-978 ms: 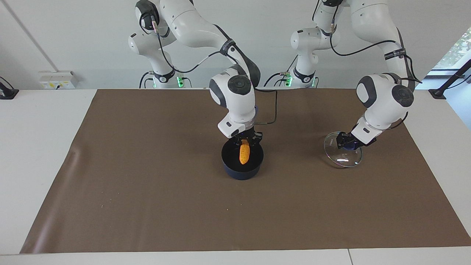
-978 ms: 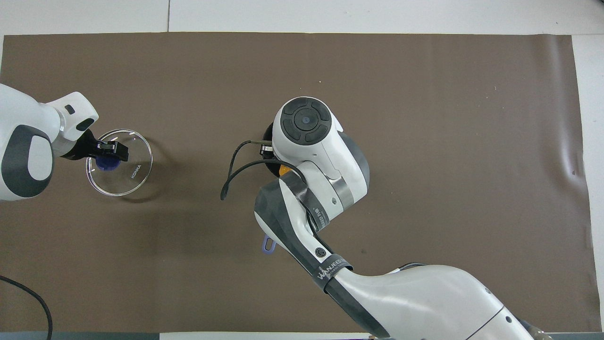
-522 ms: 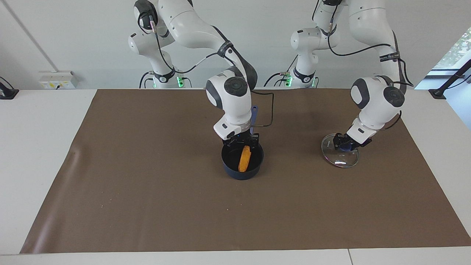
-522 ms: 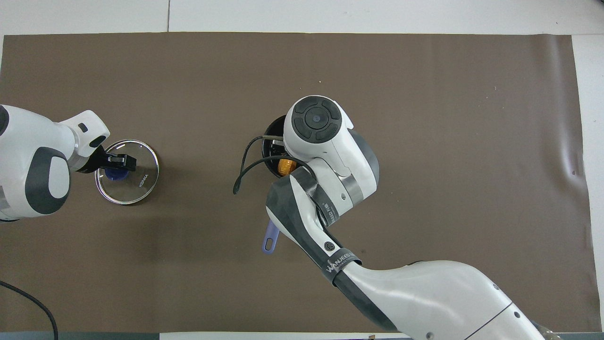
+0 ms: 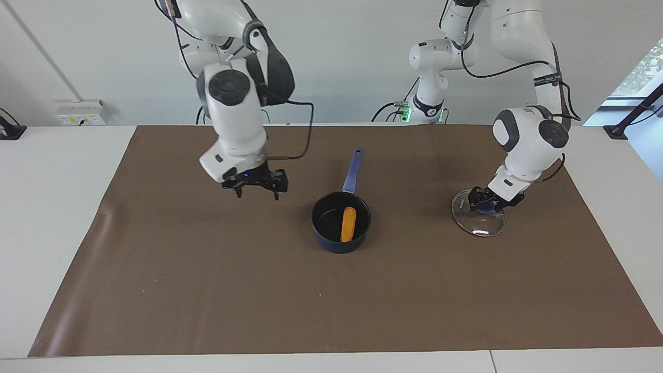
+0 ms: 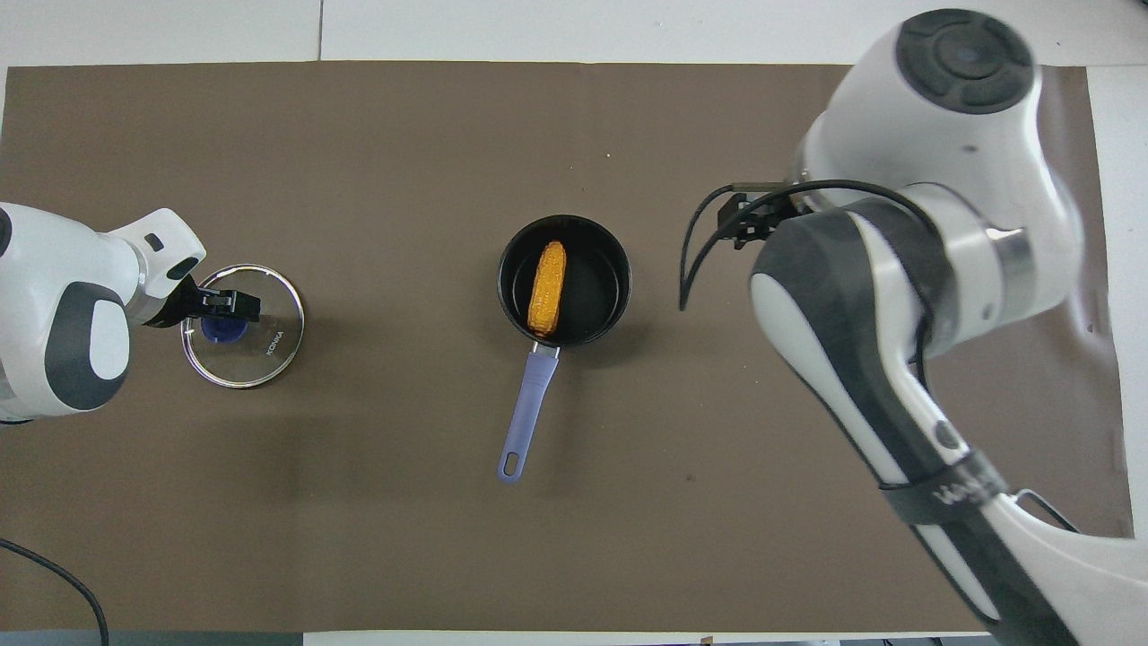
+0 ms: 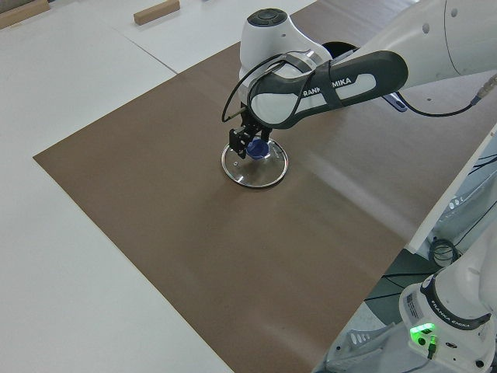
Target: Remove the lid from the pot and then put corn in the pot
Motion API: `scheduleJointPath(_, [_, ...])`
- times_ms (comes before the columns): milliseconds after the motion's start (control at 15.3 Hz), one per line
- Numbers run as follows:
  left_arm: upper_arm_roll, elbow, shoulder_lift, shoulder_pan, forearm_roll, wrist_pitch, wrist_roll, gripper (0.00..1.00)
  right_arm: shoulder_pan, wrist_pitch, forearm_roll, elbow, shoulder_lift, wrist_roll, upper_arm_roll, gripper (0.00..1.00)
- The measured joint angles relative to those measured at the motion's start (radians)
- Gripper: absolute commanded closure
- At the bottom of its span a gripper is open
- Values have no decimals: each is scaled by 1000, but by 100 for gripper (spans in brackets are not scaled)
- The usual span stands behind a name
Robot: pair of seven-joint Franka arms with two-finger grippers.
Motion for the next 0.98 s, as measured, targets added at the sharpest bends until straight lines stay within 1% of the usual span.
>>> scheduleJointPath(130, [0,42,-6,-1,0,-8,0,0,-65,-99,0,1,-86,-85,0,0])
scheduleJointPath(196, [0,78,-11,-1,0,-44,-7,0,-92,-140,0,1,-123,-119,0,0])
scheduleJointPath(326, [-2,195,-18,-3,28,-197,-60,0,-125,-185,-12,-17,-173,-185,0,0])
scheduleJointPath(457, [-6,309,-31,-17,76,-335,-127,0,-137,-187,-35,-69,-209,-209,0,0])
scheduleJointPath(522, [-7,346,-42,-31,85,-387,-146,0,-144,-186,-37,-91,-219,-217,0,0])
scheduleJointPath(587, [-8,371,-59,-46,90,-429,-161,0,-156,-184,-37,-108,-227,-230,1,0])
scheduleJointPath(717, [-10,389,-104,-65,94,-490,-175,0,-180,-167,-37,-132,-233,-258,1,0])
scheduleJointPath(978, [-9,375,-202,-73,93,-619,-188,0,-209,-145,-37,-142,-233,-264,1,0])
